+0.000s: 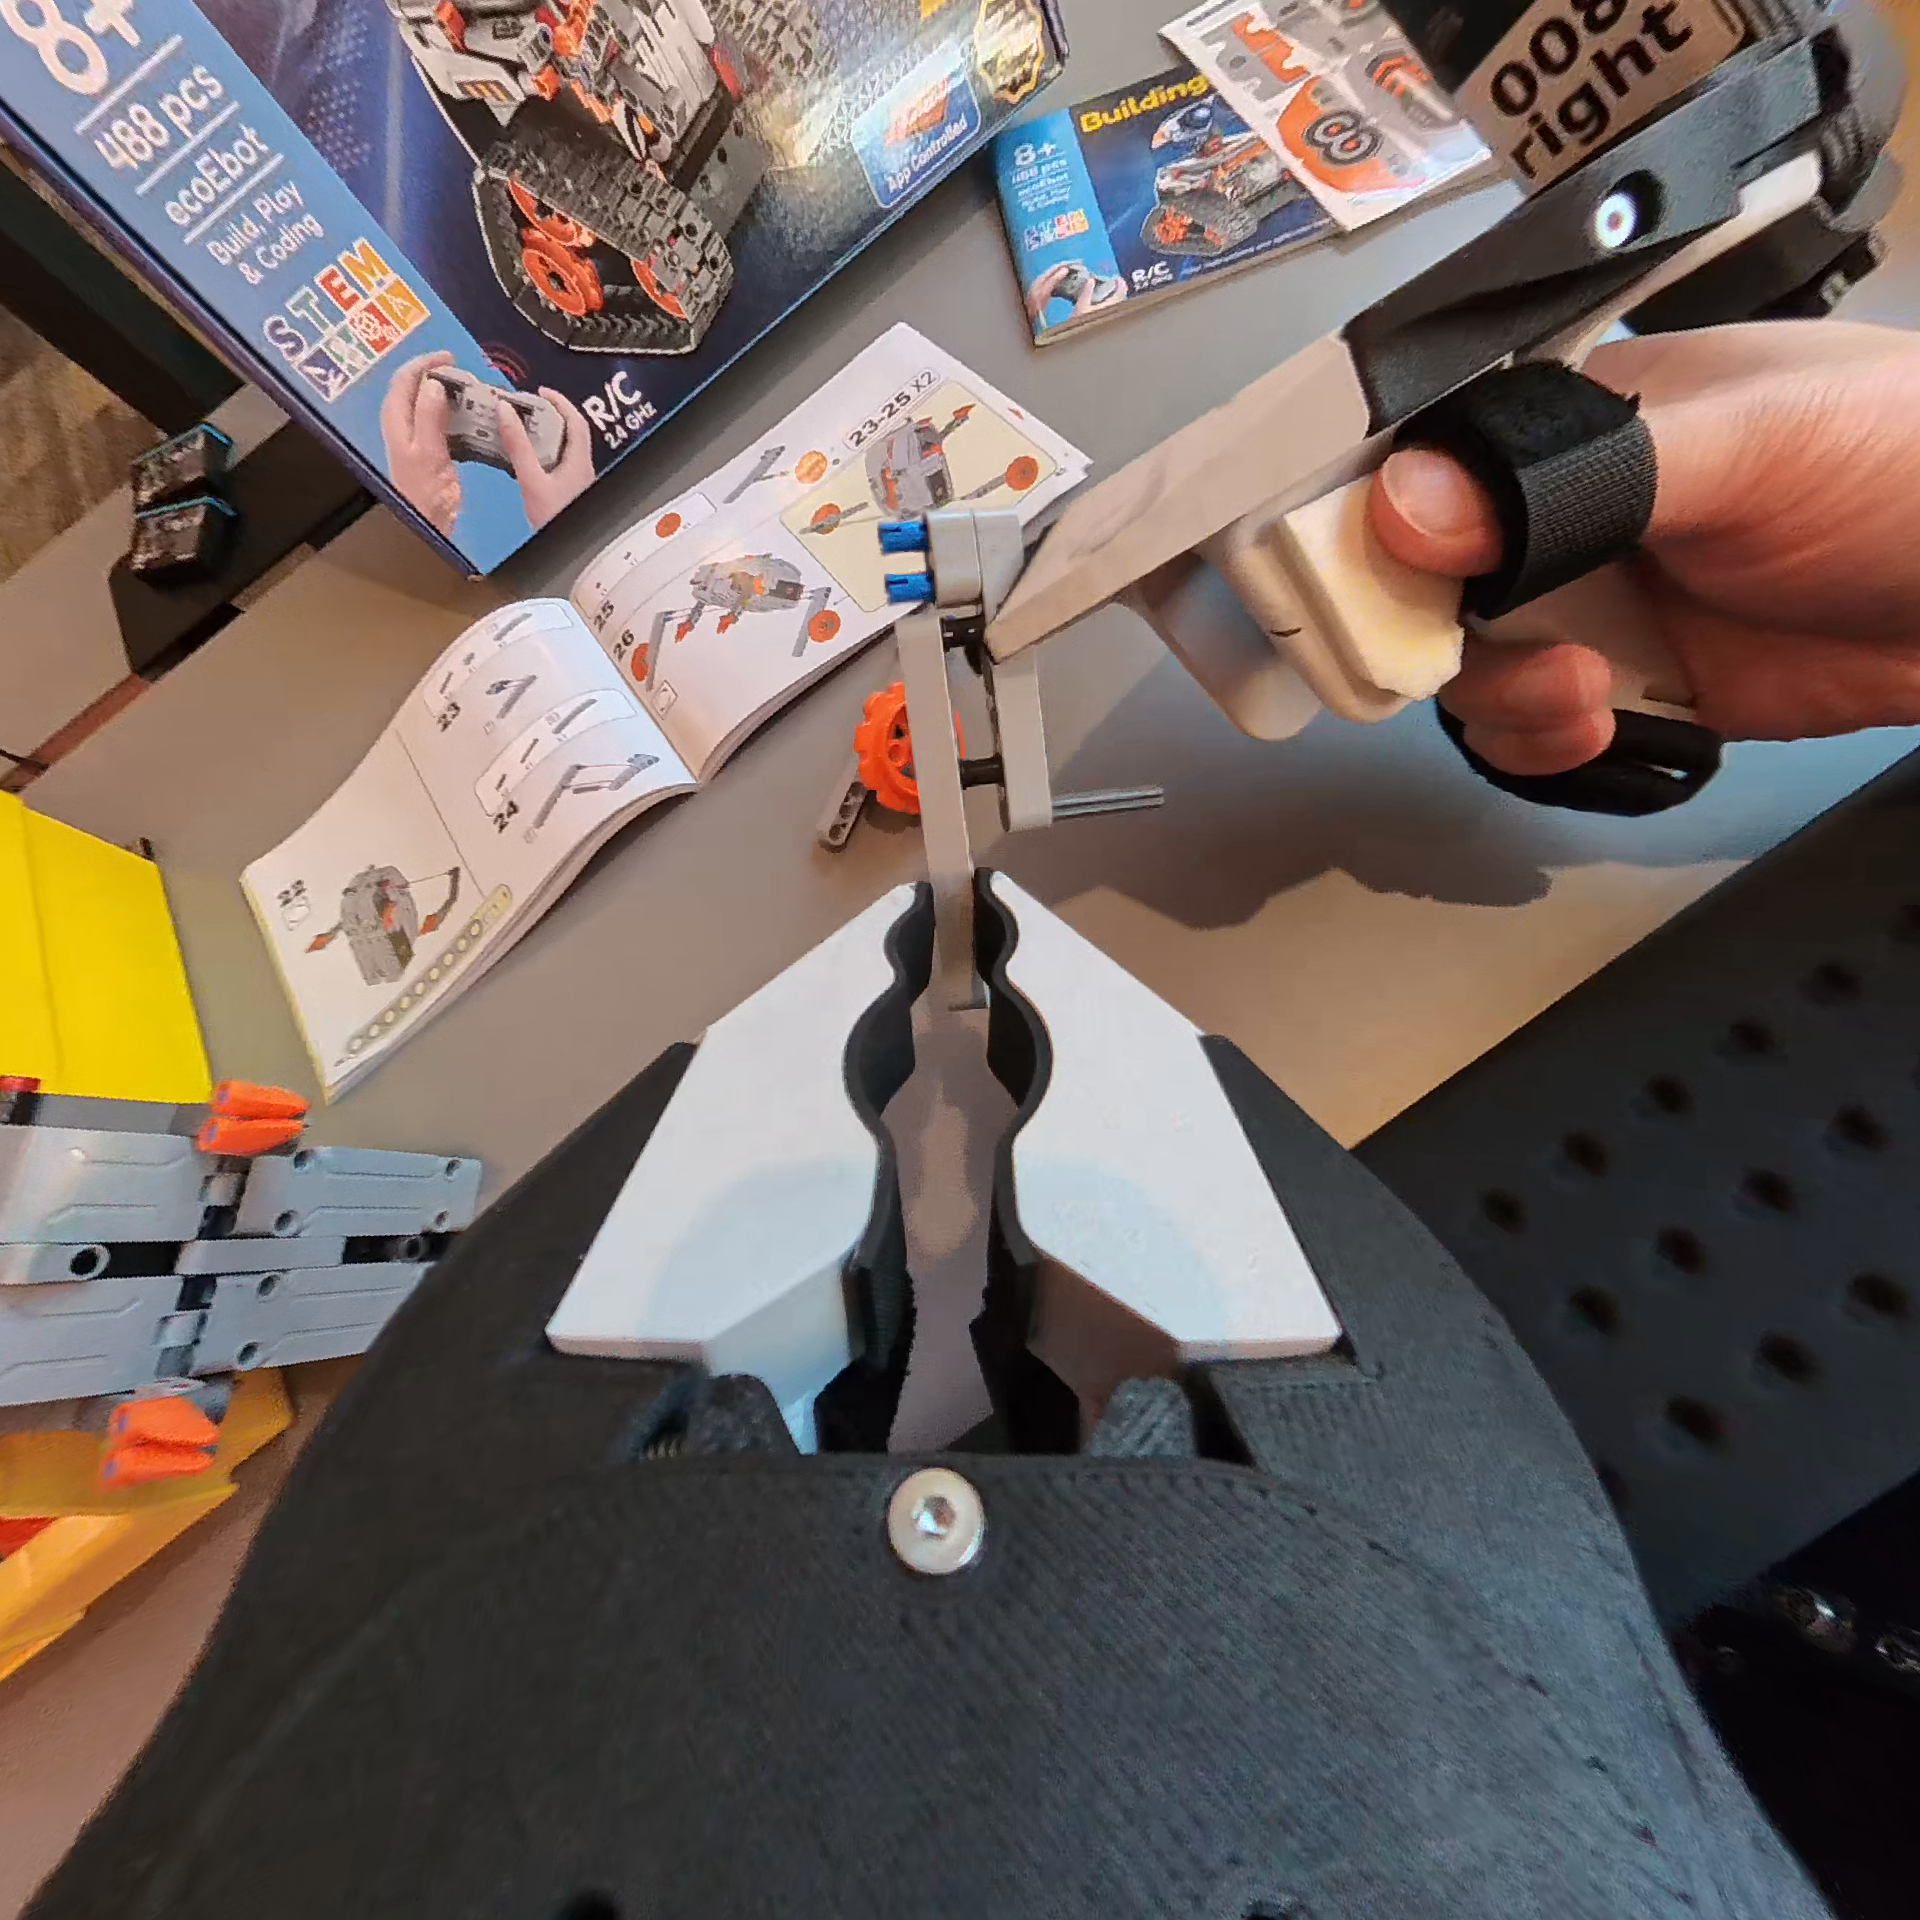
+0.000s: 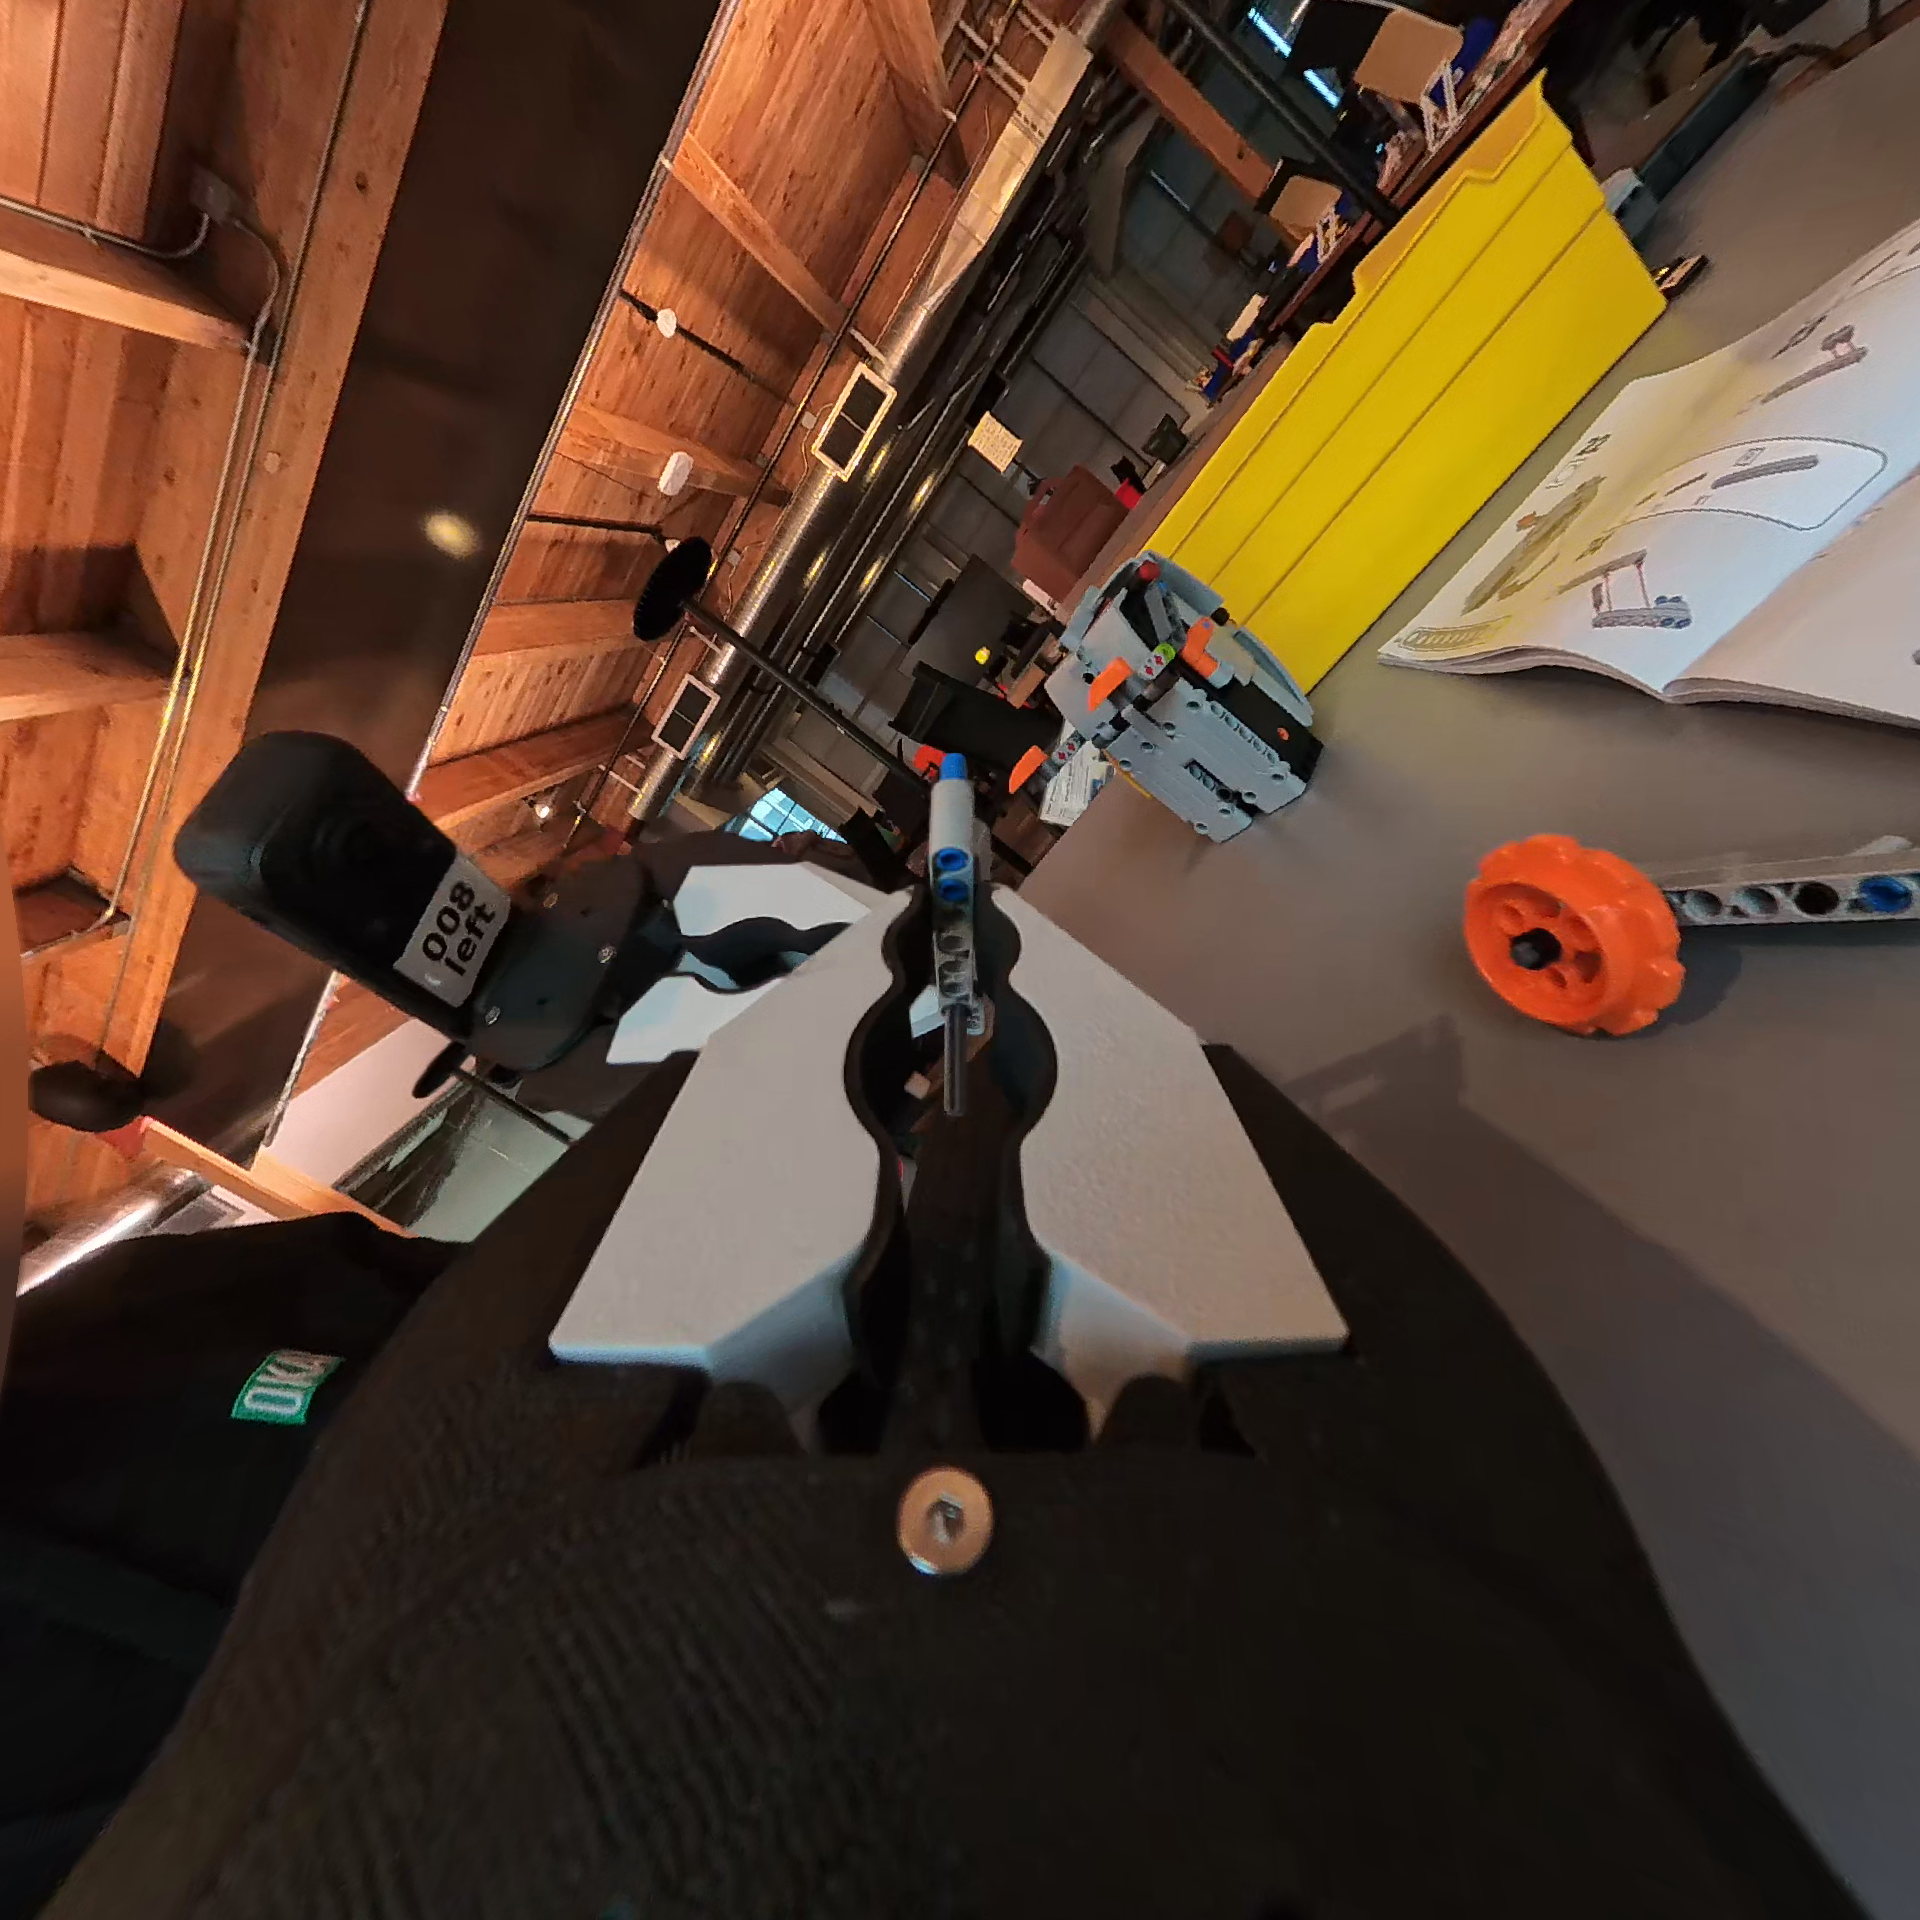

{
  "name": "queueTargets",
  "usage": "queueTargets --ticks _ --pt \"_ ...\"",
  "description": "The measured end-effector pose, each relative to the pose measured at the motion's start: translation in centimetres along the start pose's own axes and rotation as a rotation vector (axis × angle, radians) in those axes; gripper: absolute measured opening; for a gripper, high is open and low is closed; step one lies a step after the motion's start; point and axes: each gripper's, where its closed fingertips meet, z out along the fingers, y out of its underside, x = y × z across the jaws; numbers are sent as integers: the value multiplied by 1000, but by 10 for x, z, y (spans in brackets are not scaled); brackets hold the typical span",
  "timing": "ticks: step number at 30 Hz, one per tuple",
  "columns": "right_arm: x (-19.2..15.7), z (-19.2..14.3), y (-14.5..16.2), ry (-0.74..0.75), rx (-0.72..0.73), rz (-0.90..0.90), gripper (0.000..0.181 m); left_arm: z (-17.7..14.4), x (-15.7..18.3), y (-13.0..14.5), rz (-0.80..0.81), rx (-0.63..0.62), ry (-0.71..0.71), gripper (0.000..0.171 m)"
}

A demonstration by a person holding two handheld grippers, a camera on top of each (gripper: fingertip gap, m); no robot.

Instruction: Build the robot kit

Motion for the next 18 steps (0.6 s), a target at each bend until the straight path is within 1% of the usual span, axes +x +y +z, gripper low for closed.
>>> queueTargets --ticks 3,8,16,18 --pt "4 -1 -5 5 49 39 5 3 -1 -2 53 -30 -33 6" --pt "5 -5 -19 -13 143 81 6 9 -5 -13 198 -79 -107 6" --pt "-4 -14 -46 -52 286 66 6 10 -12 -42 421 -104 -179 6" --pt "-6 -15 -52 -62 317 75 6 10 -12 -49 445 -104 -189 6"
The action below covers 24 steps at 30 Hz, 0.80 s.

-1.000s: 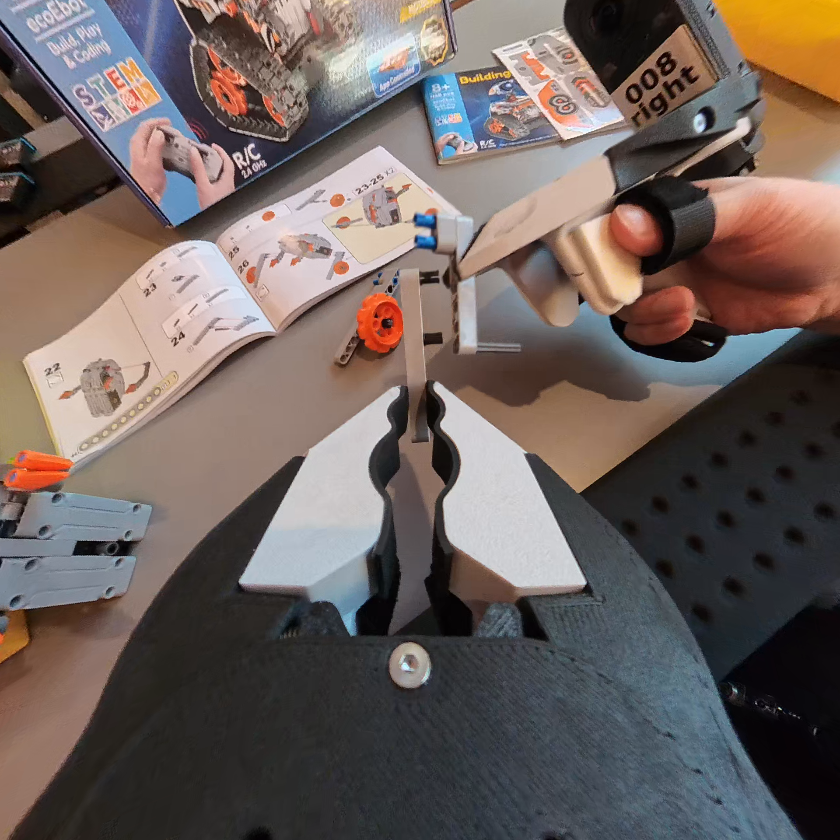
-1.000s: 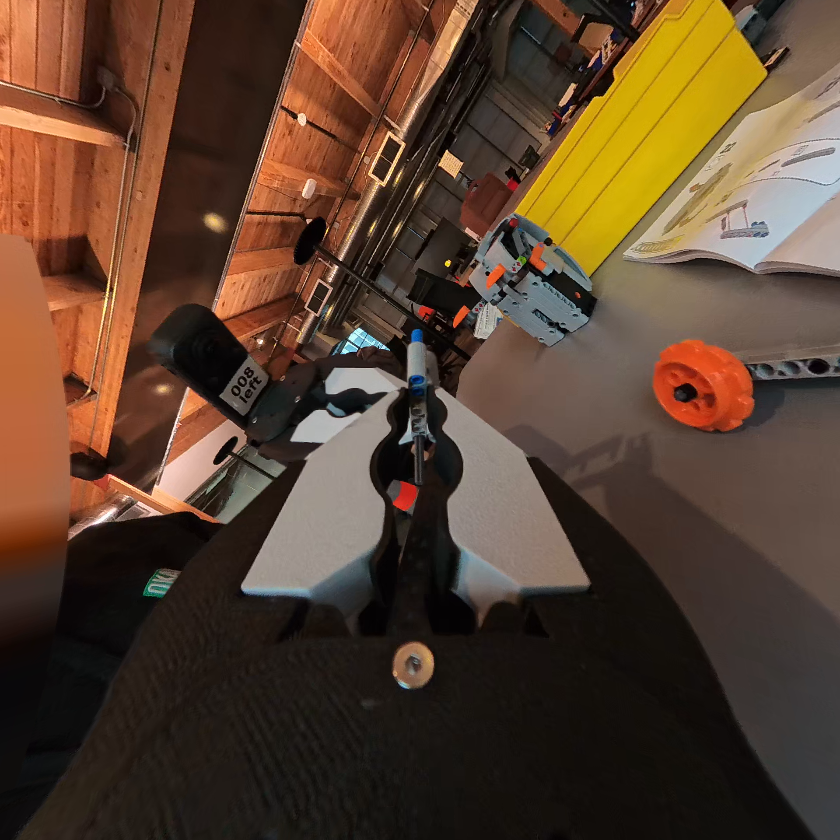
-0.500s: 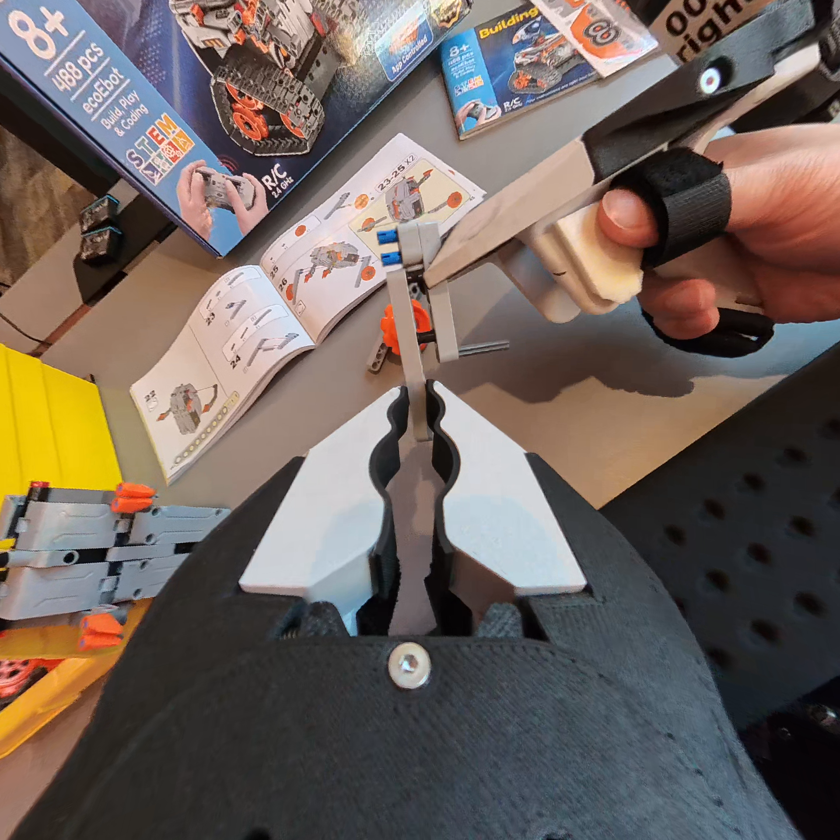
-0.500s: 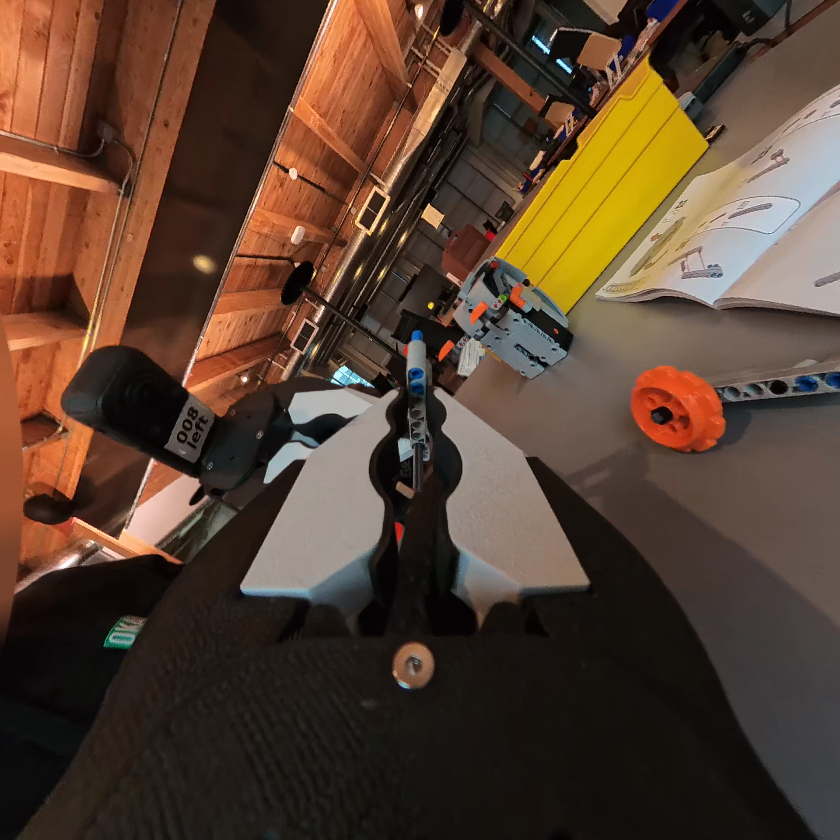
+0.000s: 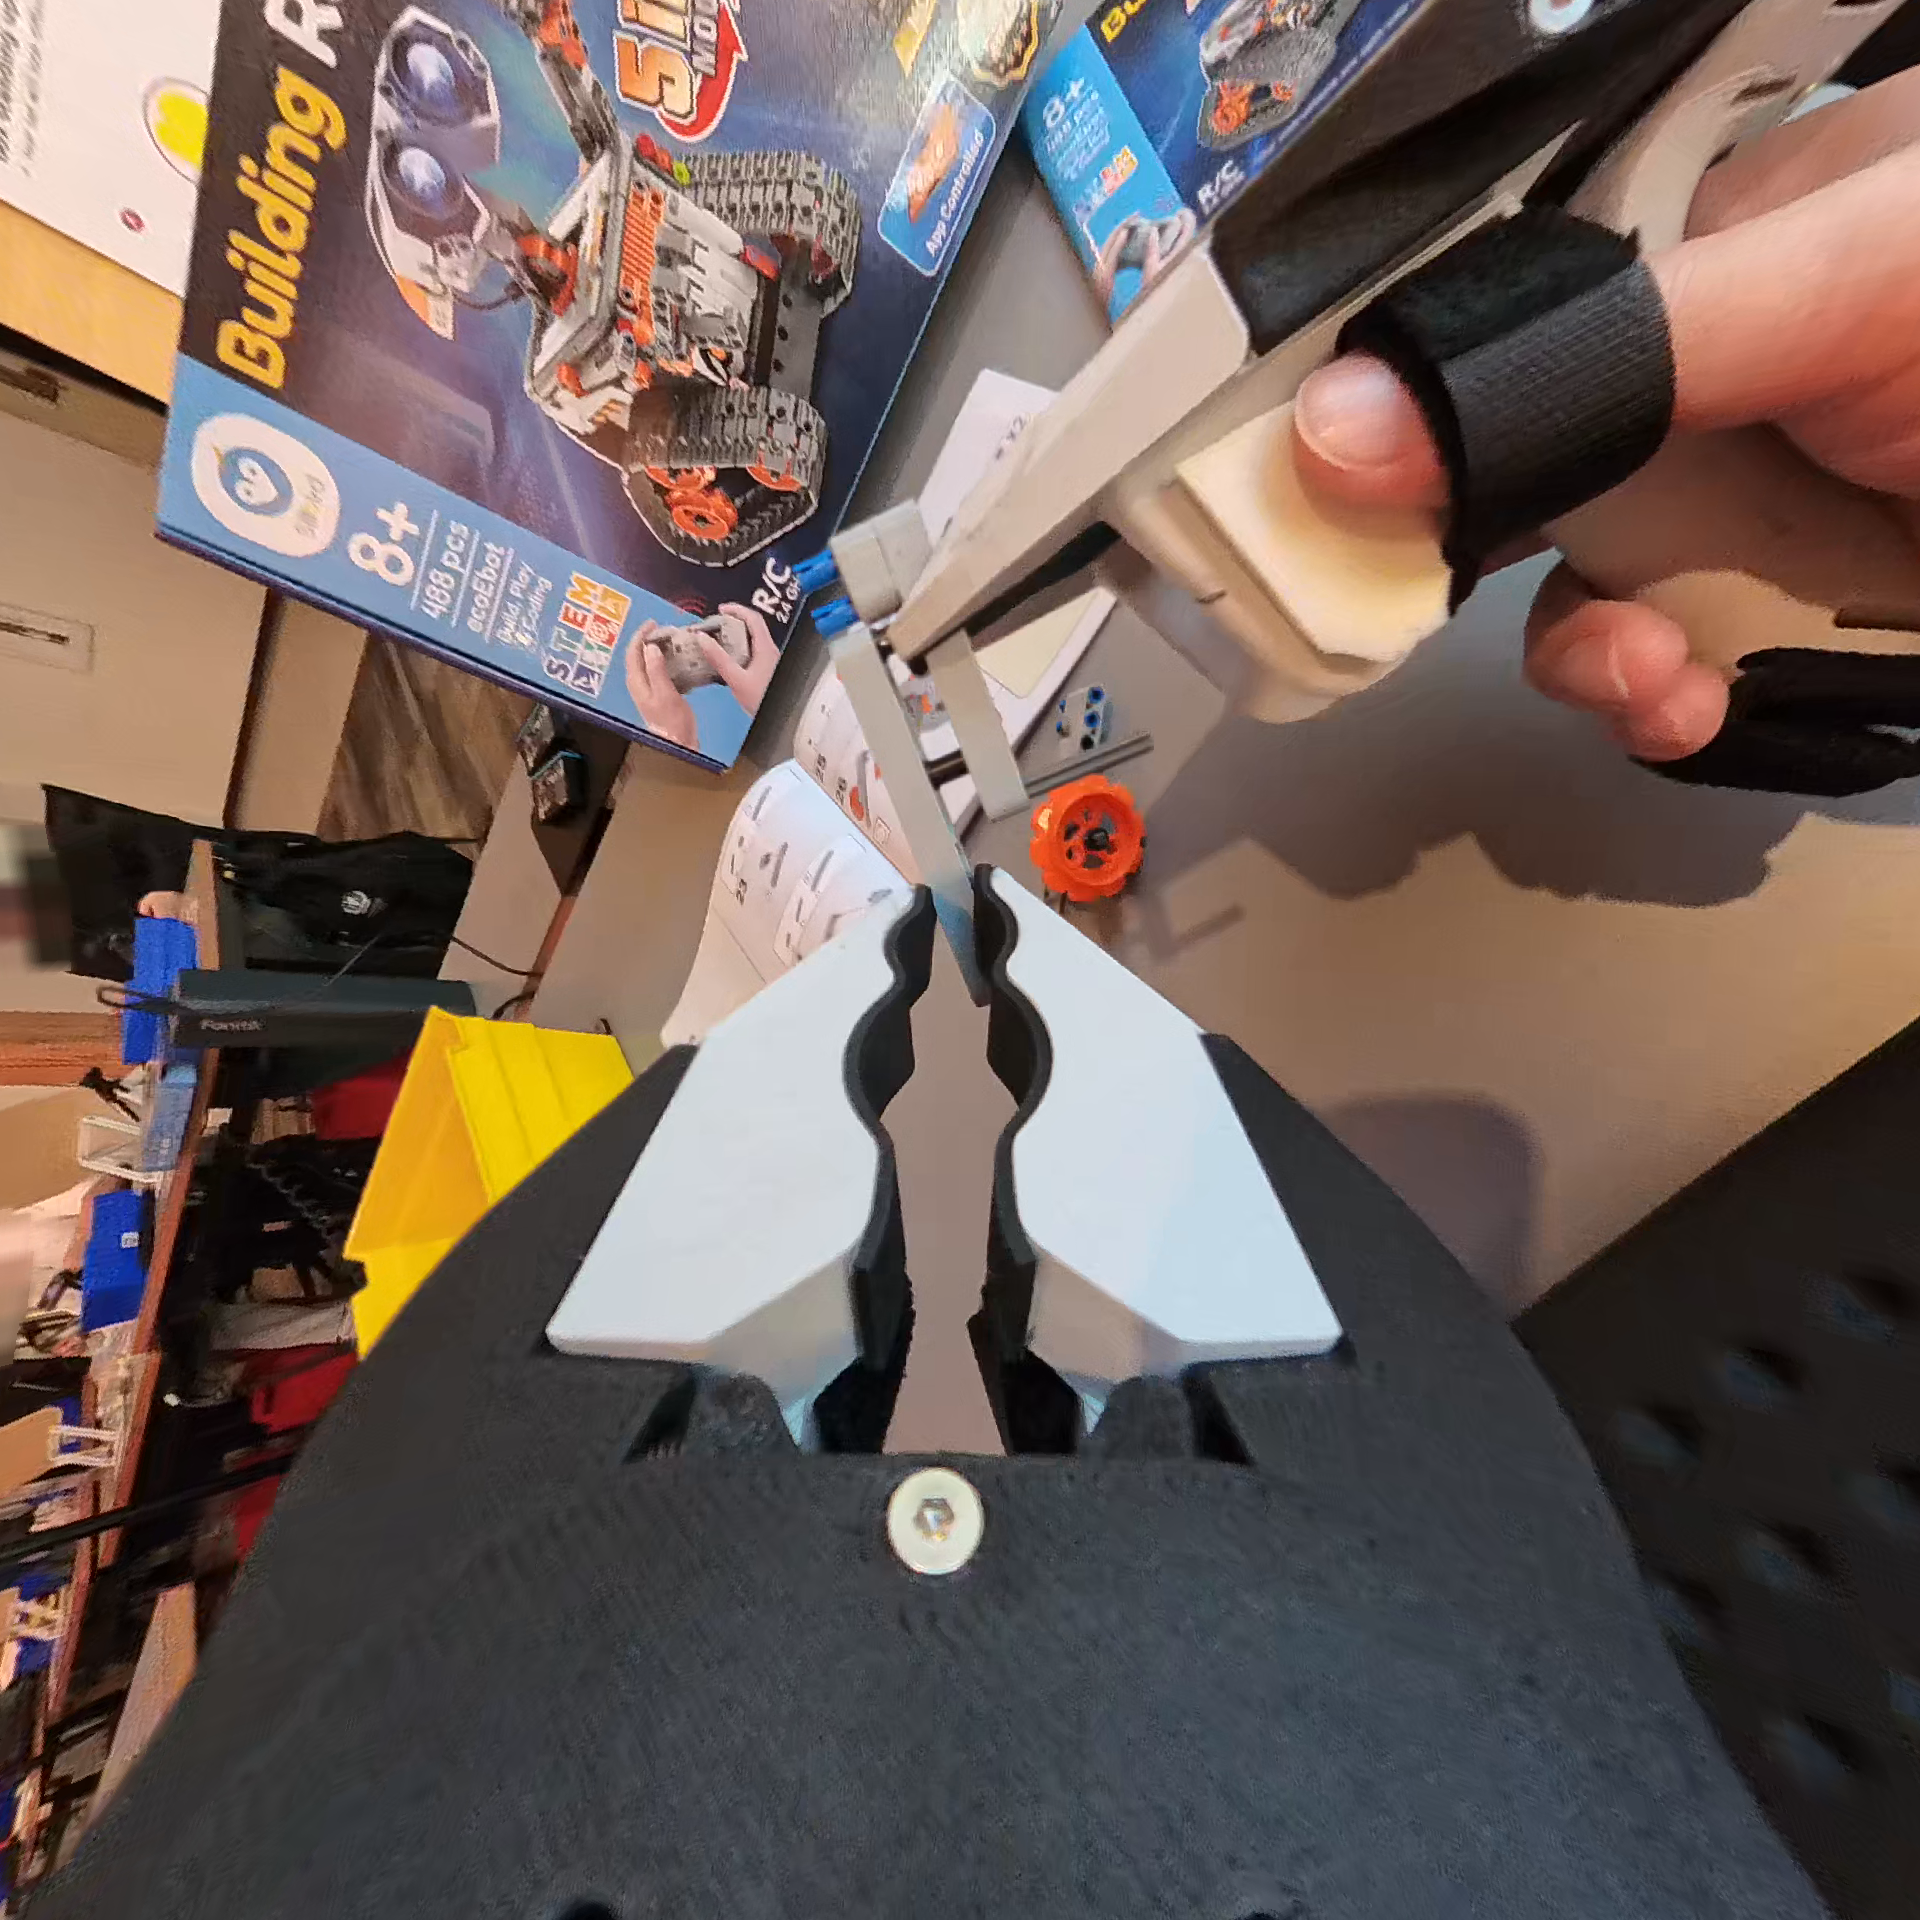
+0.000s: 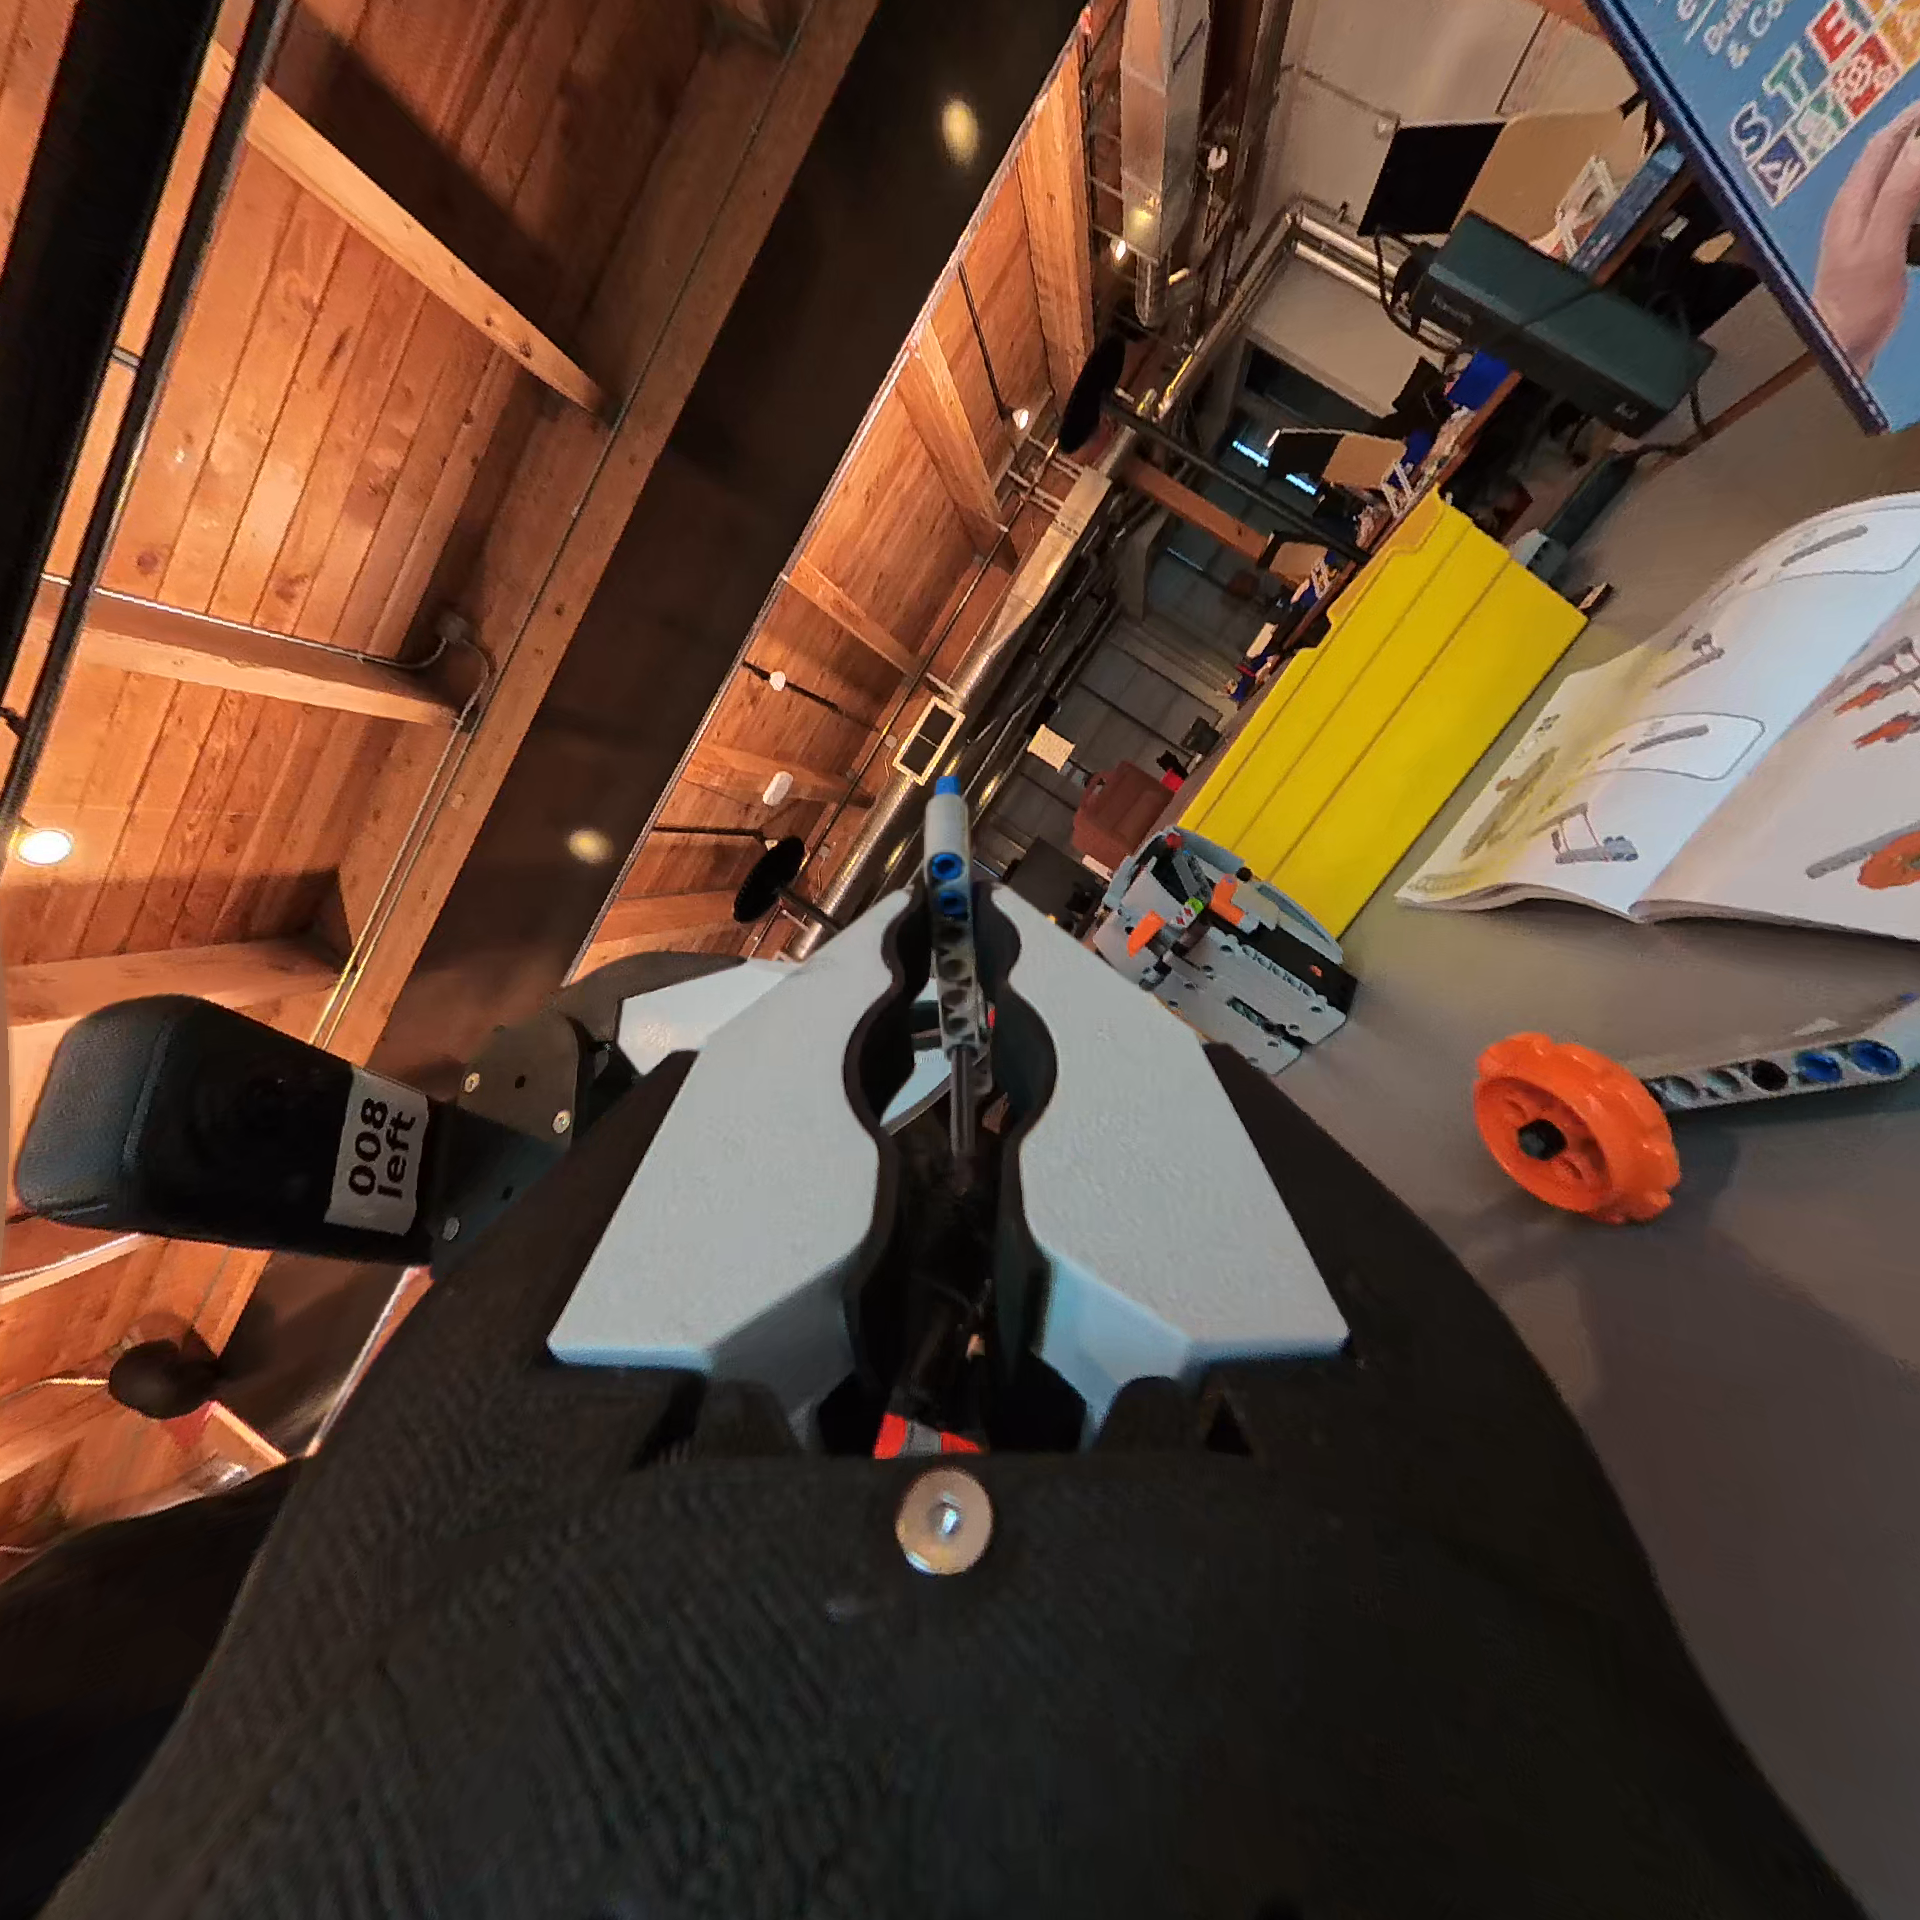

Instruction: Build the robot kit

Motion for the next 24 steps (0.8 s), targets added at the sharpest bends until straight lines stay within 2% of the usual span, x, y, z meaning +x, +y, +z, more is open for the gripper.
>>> queueTargets --ticks 8,14,17,24 --pt "-11 -1 -19 -14 92 -21 6 -2 -6 -22 -11 22 -14 6" --pt "-15 0 -16 -2 103 -6 5 -4 2 -32 22 20 -11 6" --pt "-14 -3 -18 36 97 -58 5 -3 5 -34 53 18 -33 6" --pt "9 -8 -16 71 46 -2 6 18 12 -27 -74 34 43 6"
